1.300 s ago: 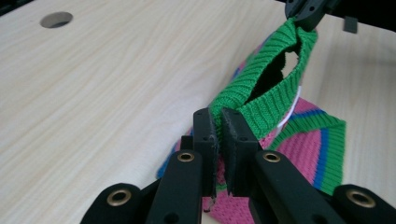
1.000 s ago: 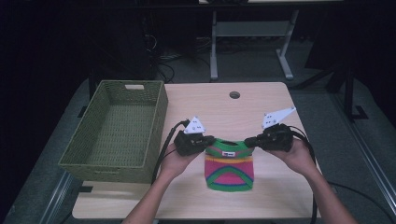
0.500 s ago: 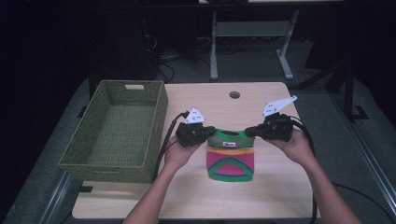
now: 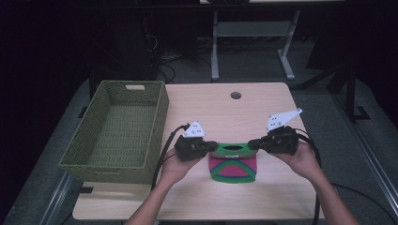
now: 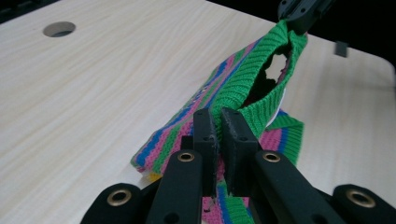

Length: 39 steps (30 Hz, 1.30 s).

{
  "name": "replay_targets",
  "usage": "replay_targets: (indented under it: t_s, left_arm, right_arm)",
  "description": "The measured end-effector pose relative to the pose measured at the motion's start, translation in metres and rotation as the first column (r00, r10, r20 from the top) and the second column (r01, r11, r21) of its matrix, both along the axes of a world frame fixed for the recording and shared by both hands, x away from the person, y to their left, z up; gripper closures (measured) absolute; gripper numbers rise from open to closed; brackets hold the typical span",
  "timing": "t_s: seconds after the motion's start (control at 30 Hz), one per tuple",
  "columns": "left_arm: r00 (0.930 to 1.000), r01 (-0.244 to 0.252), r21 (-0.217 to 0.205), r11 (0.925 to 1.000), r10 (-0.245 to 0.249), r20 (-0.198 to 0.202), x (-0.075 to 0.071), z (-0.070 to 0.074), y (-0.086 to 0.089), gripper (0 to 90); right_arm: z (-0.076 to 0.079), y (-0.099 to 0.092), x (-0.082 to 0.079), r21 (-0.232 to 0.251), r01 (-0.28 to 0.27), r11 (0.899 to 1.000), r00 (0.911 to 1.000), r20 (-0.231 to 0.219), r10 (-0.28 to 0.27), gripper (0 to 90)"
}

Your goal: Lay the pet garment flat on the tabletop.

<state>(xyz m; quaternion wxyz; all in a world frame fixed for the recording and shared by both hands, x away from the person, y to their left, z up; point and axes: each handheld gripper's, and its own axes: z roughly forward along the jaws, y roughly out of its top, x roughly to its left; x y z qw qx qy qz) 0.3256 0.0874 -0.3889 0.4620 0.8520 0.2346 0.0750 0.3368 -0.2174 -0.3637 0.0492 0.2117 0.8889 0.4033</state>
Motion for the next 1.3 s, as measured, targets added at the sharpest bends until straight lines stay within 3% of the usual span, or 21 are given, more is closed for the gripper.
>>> replay_targets:
  t_s: [0.17, 0.27, 0.4, 0.5, 0.53, 0.57, 0.6, 0.63, 0.7, 0.73, 0.8, 0.9, 0.97, 1.3]
  left_arm:
    - [0.9995, 0.027, 0.021, 0.9994, -0.026, -0.017, -0.014, 0.003, 0.002, 84.4]
    - [0.9993, 0.033, 0.028, 0.9991, -0.033, -0.02, -0.015, 0.005, 0.001, 84.3]
    - [1.0, -0.004, 0.02, 0.9998, 0.004, 0.0, -0.003, 0.006, 0.0, 82.3]
    - [0.9977, -0.067, -0.011, 0.9977, 0.067, 0.01, 0.013, 0.003, -0.003, 81.8]
    - [0.9948, -0.098, -0.018, 0.995, 0.098, 0.028, 0.021, 0.003, -0.005, 81.6]
    - [0.9832, -0.168, -0.036, 0.9852, 0.17, 0.067, 0.033, 0.002, -0.01, 78.8]
    - [0.9713, -0.216, -0.045, 0.9753, 0.22, 0.091, 0.039, 0.002, -0.012, 67.0]
    - [0.9602, -0.255, -0.046, 0.9659, 0.258, 0.106, 0.049, 0.002, -0.015, 61.9]
    - [0.9571, -0.278, -0.071, 0.958, 0.282, 0.065, 0.064, 0.001, -0.015, 63.0]
    - [0.9553, -0.288, -0.057, 0.9559, 0.291, 0.051, 0.071, 0.0, -0.015, 62.7]
    - [0.9514, -0.301, -0.059, 0.9518, 0.304, 0.051, 0.075, -0.003, -0.016, 61.4]
    - [0.9594, -0.278, -0.05, 0.9592, 0.28, 0.033, 0.075, -0.008, -0.019, 60.9]
    - [0.9641, -0.262, -0.043, 0.964, 0.264, 0.03, 0.073, -0.013, -0.02, 60.3]
    - [0.975, -0.222, -0.001, 0.9751, 0.222, -0.016, 0.065, -0.031, -0.022, 58.4]
  right_arm:
    - [-0.001, 0.004, -0.02, -0.01, -0.026, 1.0, 0.9996, -0.008, 0.026, 85.6]
    - [0.0, 0.005, -0.024, -0.008, -0.034, 0.999, 0.9993, -0.016, 0.034, 85.6]
    - [0.001, 0.004, -0.012, -0.01, -0.018, 1.0, 0.9996, -0.024, 0.017, 85.3]
    - [0.002, 0.004, 0.007, -0.012, 0.001, 1.0, 0.9996, -0.027, -0.001, 85.2]
    - [0.003, 0.004, 0.012, -0.017, 0.009, 1.0, 0.9996, -0.025, -0.009, 85.1]
    - [0.004, 0.004, 0.022, -0.016, 0.023, 1.0, 0.9996, -0.017, -0.023, 84.3]
    - [0.006, 0.003, 0.04, -0.011, 0.09, 0.996, 0.9959, 0.007, -0.09, 77.7]
    - [0.008, 0.002, 0.049, -0.002, 0.134, 0.991, 0.9908, 0.021, -0.134, 71.5]
    - [0.01, 0.0, 0.066, 0.03, 0.196, 0.98, 0.9797, 0.038, -0.197, 67.4]
    - [0.012, 0.0, 0.072, 0.034, 0.215, 0.976, 0.9758, 0.036, -0.216, 67.8]
    - [0.013, 0.001, 0.079, 0.033, 0.233, 0.972, 0.9709, 0.049, -0.234, 67.7]
    - [0.009, 0.0, 0.084, 0.019, 0.235, 0.972, 0.9714, 0.029, -0.236, 68.0]
    - [0.003, -0.002, 0.085, 0.015, 0.233, 0.972, 0.9724, -0.007, -0.233, 68.6]
    - [-0.022, -0.007, 0.076, -0.015, 0.227, 0.974, 0.9718, -0.063, -0.227, 65.5]
